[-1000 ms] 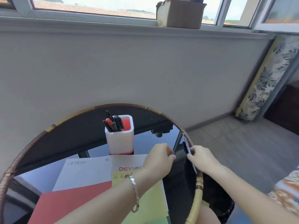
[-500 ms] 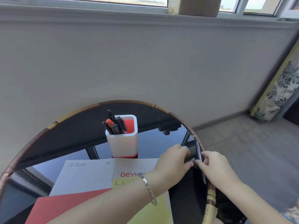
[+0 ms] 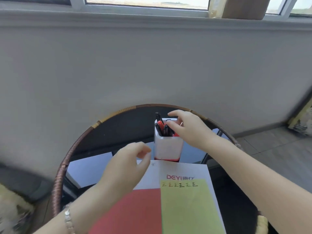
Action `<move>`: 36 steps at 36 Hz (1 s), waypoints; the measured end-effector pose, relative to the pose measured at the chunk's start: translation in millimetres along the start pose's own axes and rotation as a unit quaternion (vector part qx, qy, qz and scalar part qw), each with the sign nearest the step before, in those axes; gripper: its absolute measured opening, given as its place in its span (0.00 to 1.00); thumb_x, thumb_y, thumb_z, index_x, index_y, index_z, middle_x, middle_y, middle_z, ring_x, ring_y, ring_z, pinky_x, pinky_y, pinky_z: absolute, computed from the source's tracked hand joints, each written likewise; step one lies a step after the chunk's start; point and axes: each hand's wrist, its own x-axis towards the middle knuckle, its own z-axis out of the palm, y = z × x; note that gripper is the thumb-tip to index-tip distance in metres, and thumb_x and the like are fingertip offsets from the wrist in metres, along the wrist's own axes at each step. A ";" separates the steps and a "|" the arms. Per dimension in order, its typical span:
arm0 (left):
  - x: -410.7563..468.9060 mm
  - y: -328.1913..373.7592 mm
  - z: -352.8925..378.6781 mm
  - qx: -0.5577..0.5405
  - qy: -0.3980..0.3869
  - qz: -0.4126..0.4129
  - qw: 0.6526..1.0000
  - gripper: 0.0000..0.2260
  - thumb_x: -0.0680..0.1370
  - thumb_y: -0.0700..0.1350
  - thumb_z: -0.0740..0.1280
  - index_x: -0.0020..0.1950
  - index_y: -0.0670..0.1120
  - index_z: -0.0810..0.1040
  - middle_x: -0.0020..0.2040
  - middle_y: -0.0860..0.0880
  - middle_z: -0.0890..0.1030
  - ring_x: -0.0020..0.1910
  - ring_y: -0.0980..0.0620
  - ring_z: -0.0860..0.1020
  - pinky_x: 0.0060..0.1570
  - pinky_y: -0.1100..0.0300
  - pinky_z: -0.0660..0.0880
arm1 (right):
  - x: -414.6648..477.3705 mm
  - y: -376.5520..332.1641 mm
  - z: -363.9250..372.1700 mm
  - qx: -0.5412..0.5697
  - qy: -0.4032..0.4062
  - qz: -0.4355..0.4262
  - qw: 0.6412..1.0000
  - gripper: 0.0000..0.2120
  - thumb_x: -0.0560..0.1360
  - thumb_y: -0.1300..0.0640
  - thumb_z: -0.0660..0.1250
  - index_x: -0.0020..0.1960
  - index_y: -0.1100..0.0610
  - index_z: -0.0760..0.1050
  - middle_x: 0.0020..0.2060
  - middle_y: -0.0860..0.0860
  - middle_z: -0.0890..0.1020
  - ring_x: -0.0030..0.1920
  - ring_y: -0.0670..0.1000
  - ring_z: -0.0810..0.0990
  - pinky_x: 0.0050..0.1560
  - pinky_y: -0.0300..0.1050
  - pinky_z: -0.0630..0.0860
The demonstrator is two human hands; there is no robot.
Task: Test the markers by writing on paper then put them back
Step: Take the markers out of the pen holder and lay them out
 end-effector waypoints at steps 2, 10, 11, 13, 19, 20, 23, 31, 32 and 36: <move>-3.3 -4.5 -6.1 -0.011 -0.002 -0.014 1.000 0.07 0.78 0.45 0.61 0.51 0.52 0.77 0.44 0.61 0.76 0.41 0.66 0.73 0.41 0.69 0.69 | 3.7 -1.5 2.7 0.005 0.000 0.003 1.000 0.13 0.78 0.49 0.58 0.58 0.52 0.74 0.46 0.50 0.76 0.39 0.45 0.74 0.39 0.39 0.69; -3.0 -5.2 -14.5 -0.026 0.002 -0.027 0.999 0.07 0.77 0.43 0.61 0.52 0.50 0.77 0.44 0.59 0.77 0.45 0.63 0.75 0.47 0.59 0.74 | 3.8 3.0 7.7 -0.015 0.006 -0.015 1.000 0.11 0.79 0.53 0.57 0.56 0.52 0.75 0.45 0.51 0.75 0.37 0.41 0.70 0.35 0.35 0.63; -2.3 -3.5 -14.6 -0.026 0.003 -0.026 0.999 0.08 0.77 0.43 0.61 0.51 0.51 0.77 0.44 0.58 0.77 0.45 0.62 0.75 0.47 0.58 0.75 | 2.6 4.3 8.3 -0.017 0.000 -0.013 1.000 0.10 0.79 0.54 0.57 0.57 0.52 0.74 0.46 0.52 0.75 0.38 0.43 0.72 0.37 0.37 0.65; -1.0 1.0 -14.9 -0.023 0.004 -0.020 1.000 0.08 0.77 0.44 0.61 0.52 0.51 0.77 0.43 0.58 0.77 0.45 0.61 0.75 0.47 0.57 0.75 | -0.2 6.2 9.2 -0.030 -0.006 -0.012 0.999 0.10 0.78 0.55 0.58 0.58 0.52 0.73 0.48 0.52 0.75 0.42 0.47 0.73 0.41 0.40 0.67; 2.5 18.0 -18.5 -0.032 0.022 0.013 0.999 0.07 0.76 0.44 0.61 0.52 0.53 0.76 0.43 0.59 0.77 0.43 0.61 0.75 0.44 0.59 0.75 | -13.7 -11.0 -9.8 0.006 0.073 -0.025 0.997 0.10 0.78 0.59 0.59 0.57 0.57 0.73 0.45 0.50 0.76 0.37 0.50 0.75 0.45 0.46 0.74; 3.4 21.8 -18.9 -0.035 0.035 0.026 0.998 0.08 0.76 0.45 0.62 0.53 0.53 0.76 0.44 0.59 0.77 0.44 0.63 0.75 0.43 0.61 0.74 | -17.2 -17.1 -17.2 0.020 0.111 -0.036 0.993 0.10 0.77 0.59 0.60 0.57 0.58 0.73 0.46 0.49 0.76 0.41 0.50 0.76 0.47 0.45 0.74; 6.1 35.1 -18.9 -0.050 0.065 0.075 0.994 0.14 0.75 0.47 0.65 0.60 0.55 0.72 0.48 0.59 0.75 0.46 0.63 0.74 0.41 0.69 0.71 | -32.3 -36.0 -40.9 0.048 0.199 -0.106 0.973 0.10 0.77 0.61 0.62 0.57 0.56 0.74 0.44 0.46 0.77 0.42 0.43 0.77 0.47 0.35 0.74; 7.3 79.4 -5.9 -0.143 0.086 0.159 0.973 0.13 0.73 0.46 0.67 0.57 0.53 0.74 0.45 0.56 0.76 0.41 0.58 0.75 0.39 0.66 0.73 | -86.1 -53.0 -53.8 0.085 0.124 -0.189 0.970 0.12 0.74 0.59 0.62 0.54 0.47 0.74 0.45 0.40 0.78 0.44 0.44 0.78 0.42 0.31 0.74; 6.7 82.2 -3.3 -0.149 0.085 0.159 0.972 0.09 0.73 0.45 0.67 0.53 0.52 0.76 0.43 0.55 0.77 0.39 0.57 0.76 0.38 0.65 0.73 | -90.3 -50.0 -51.4 0.072 0.119 -0.192 0.972 0.12 0.73 0.60 0.62 0.54 0.47 0.74 0.45 0.41 0.78 0.45 0.44 0.77 0.42 0.32 0.74; 1.6 84.8 8.2 -0.192 0.095 0.129 0.968 0.03 0.72 0.39 0.70 0.42 0.45 0.77 0.37 0.55 0.78 0.34 0.62 0.78 0.35 0.71 0.73 | -104.0 -32.2 -44.5 0.162 0.160 -0.099 0.969 0.09 0.71 0.60 0.65 0.50 0.50 0.76 0.44 0.43 0.78 0.44 0.42 0.78 0.42 0.29 0.73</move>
